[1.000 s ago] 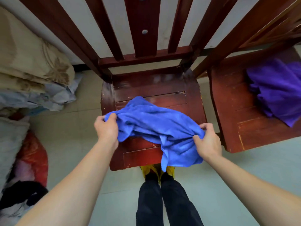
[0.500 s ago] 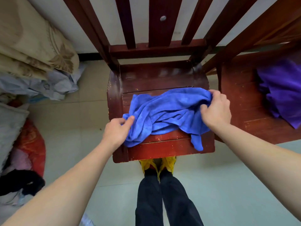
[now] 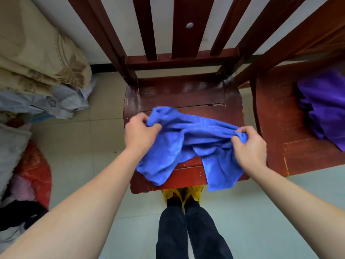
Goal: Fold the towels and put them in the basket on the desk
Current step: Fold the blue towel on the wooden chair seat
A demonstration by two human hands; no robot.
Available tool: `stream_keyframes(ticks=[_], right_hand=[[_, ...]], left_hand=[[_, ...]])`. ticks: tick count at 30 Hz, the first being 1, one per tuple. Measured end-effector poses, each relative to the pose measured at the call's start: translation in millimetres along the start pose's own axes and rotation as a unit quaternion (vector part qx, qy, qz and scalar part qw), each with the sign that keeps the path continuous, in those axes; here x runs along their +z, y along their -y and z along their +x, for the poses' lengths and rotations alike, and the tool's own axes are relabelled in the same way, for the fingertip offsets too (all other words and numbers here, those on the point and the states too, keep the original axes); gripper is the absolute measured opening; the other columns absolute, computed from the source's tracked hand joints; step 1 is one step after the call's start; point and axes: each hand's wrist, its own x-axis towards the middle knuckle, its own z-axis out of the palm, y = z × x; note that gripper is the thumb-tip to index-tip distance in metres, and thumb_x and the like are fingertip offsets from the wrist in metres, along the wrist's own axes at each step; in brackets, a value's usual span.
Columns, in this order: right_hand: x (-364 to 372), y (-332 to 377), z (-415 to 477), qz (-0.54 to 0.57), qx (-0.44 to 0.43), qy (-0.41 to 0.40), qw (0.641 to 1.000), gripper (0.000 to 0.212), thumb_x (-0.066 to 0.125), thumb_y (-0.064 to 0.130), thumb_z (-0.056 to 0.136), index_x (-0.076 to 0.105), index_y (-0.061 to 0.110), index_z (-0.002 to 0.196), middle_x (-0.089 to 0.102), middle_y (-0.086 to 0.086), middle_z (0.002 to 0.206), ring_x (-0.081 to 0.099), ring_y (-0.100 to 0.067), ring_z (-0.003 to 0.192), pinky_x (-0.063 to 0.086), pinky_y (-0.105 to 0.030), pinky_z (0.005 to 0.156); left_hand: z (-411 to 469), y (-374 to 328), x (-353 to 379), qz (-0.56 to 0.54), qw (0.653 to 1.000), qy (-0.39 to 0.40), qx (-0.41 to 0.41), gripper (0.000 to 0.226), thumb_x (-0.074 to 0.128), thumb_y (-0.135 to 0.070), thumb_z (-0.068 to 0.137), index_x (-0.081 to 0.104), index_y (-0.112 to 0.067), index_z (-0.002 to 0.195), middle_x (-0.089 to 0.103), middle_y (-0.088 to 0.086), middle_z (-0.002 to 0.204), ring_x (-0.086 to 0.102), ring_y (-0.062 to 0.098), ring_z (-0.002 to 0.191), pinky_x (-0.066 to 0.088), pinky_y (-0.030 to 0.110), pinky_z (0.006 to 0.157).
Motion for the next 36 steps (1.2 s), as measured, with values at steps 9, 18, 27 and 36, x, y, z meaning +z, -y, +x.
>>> stream_keyframes(ticks=[9, 18, 27, 36], right_hand=[[12, -12, -31, -0.234, -0.024, 0.222, 0.946, 0.009, 0.058, 0.032, 0.085, 0.056, 0.026, 0.091, 0.056, 0.002, 0.104, 0.053, -0.023, 0.097, 0.038, -0.033, 0.069], [41, 71, 15, -0.193, -0.176, 0.216, 0.941, 0.056, 0.071, 0.043, 0.077, 0.049, 0.029, 0.127, 0.056, -0.003, 0.124, 0.054, -0.029, 0.115, 0.044, -0.039, 0.087], [23, 34, -3, -0.042, -0.095, 0.093, 0.99, 0.015, 0.058, 0.02, 0.085, 0.049, 0.018, 0.097, 0.066, -0.014, 0.087, 0.059, -0.039, 0.084, 0.045, -0.041, 0.071], [14, 34, 3, -0.206, -0.097, 0.078, 0.971, 0.03, 0.049, 0.014, 0.084, 0.056, 0.021, 0.113, 0.056, -0.007, 0.116, 0.05, -0.031, 0.112, 0.043, -0.041, 0.081]], left_hand=[[-14, 26, -10, 0.163, 0.96, 0.171, 0.148, 0.015, 0.064, -0.027, 0.074, 0.056, -0.015, 0.077, 0.048, 0.002, 0.083, 0.054, 0.029, 0.085, 0.047, 0.041, 0.071], [-3, 53, -4, 0.036, 0.992, 0.073, -0.099, 0.033, 0.073, -0.031, 0.072, 0.059, -0.017, 0.098, 0.067, 0.007, 0.09, 0.062, 0.029, 0.089, 0.051, 0.038, 0.081], [-20, 18, -8, 0.017, 0.995, -0.063, 0.079, 0.017, 0.065, -0.019, 0.072, 0.049, -0.019, 0.073, 0.056, -0.004, 0.073, 0.052, 0.022, 0.071, 0.042, 0.035, 0.061], [-15, 44, 6, -0.018, 0.997, -0.054, -0.057, 0.013, 0.057, -0.028, 0.085, 0.063, -0.016, 0.087, 0.066, 0.009, 0.093, 0.061, 0.031, 0.089, 0.048, 0.035, 0.078]])
